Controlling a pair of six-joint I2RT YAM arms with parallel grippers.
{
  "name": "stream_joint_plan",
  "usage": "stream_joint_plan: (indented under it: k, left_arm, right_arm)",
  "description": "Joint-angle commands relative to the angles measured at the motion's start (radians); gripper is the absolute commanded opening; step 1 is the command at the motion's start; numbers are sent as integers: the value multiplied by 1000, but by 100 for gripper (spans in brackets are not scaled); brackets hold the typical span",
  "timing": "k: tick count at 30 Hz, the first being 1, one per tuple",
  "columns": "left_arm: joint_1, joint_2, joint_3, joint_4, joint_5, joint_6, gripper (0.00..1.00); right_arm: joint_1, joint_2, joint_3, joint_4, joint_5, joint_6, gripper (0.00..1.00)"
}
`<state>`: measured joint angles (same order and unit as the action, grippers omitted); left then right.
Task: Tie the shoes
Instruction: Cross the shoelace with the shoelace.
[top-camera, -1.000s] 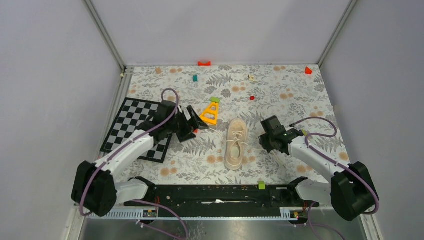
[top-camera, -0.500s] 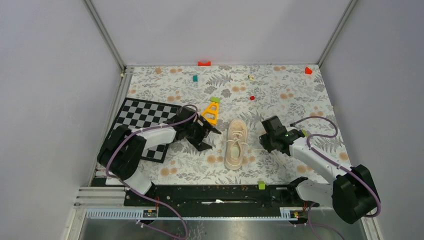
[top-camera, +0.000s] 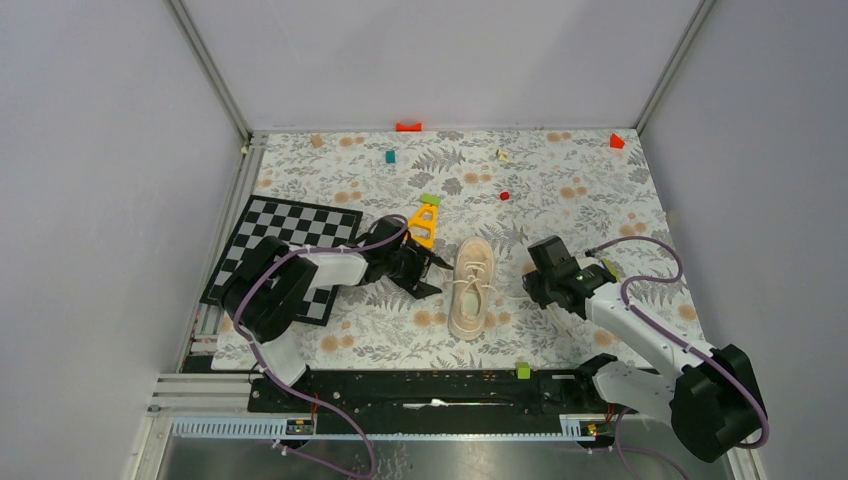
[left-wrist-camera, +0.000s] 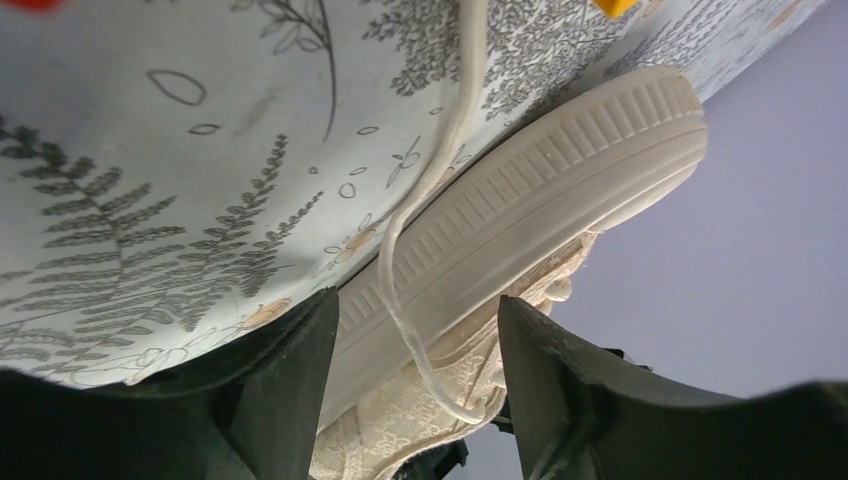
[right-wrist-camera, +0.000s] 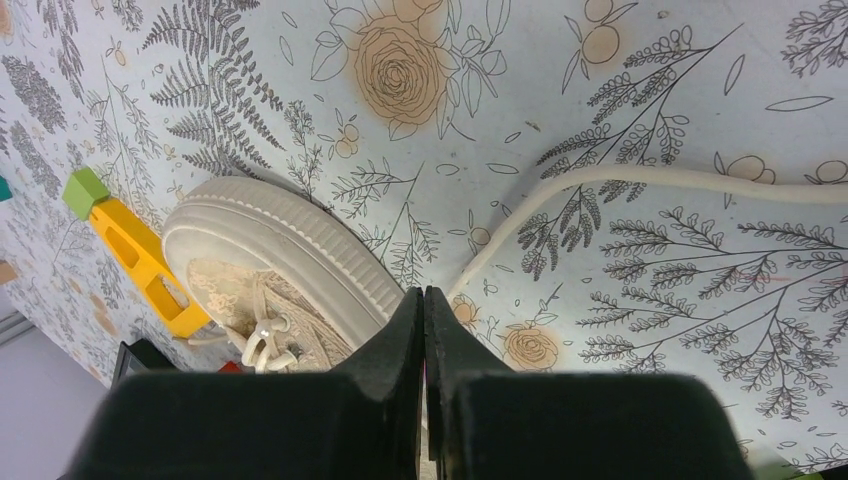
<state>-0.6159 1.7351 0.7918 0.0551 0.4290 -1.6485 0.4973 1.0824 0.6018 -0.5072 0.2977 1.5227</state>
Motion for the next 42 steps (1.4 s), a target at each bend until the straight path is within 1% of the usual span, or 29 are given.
stream_joint_plan:
  k: [1,6,9,12,13,14,18,21,24,25,26,27,28,29,30,32,36,37,38,40,42]
  left_arm:
    - [-8,22,22,78,15,-93,60]
    - [-8,32,20,104,37,-113,57]
    - [-8,19,1,113,33,-124,50]
    - [-8,19,3,116,31,-125,38]
    - [-8,23,7,117,34,-124,35]
    - [-8,26,10,118,39,-122,28]
    - [-8,7,2,130,35,-121,11]
    - [-3,-23,2,121,15,-100,1]
    - [1,-46,30,73,8,-47,0]
    - [1,-55,39,53,2,-26,0]
    - [1,-64,49,29,-5,1,0]
    - [1,-72,60,5,-13,27,0]
    - [1,-80,70,-16,-21,59,0]
    - [1,-86,80,-34,-24,90,0]
    - [1,-90,92,-51,-29,120,0]
    - [2,-109,115,-127,-52,199,0]
    - [1,-136,148,-179,-65,308,0]
    - [1,-138,167,-191,-60,338,0]
    - [1,-140,182,-207,-57,367,0]
    - [0,-143,204,-235,-54,415,0]
    - [-2,-152,211,-249,-58,447,0]
  right_arm:
    - [-3,-36,-7,-45,59,10,0]
    - [-2,-54,-13,-67,63,13,0]
    - [-2,-72,-19,-76,71,18,0]
    - [-2,-82,-22,-78,76,19,0]
    - [-2,-83,-20,-83,78,19,0]
    - [-3,-83,-16,-88,79,15,0]
    - [-2,-92,-9,-102,84,3,0]
    - [-2,-101,-8,-103,76,-23,0]
    - [-2,-100,-2,-99,40,-76,0]
    - [-3,-97,-3,-91,23,-97,6]
    - [-2,-90,-4,-78,4,-116,14]
    - [-2,-80,-6,-64,-15,-132,25]
    - [-2,-66,-7,-59,-32,-139,32]
    - [-2,-52,-7,-62,-38,-139,38]
    - [-2,-37,-8,-63,-41,-136,42]
    - [-2,-9,-13,-65,-39,-128,44]
    - [-15,34,0,-89,-25,-119,44]
    - [-35,47,7,-103,-27,-128,45]
    - [-56,56,15,-122,-29,-141,49]
    - [-108,69,26,-158,-26,-170,50]
    - [-129,74,23,-169,-21,-184,50]
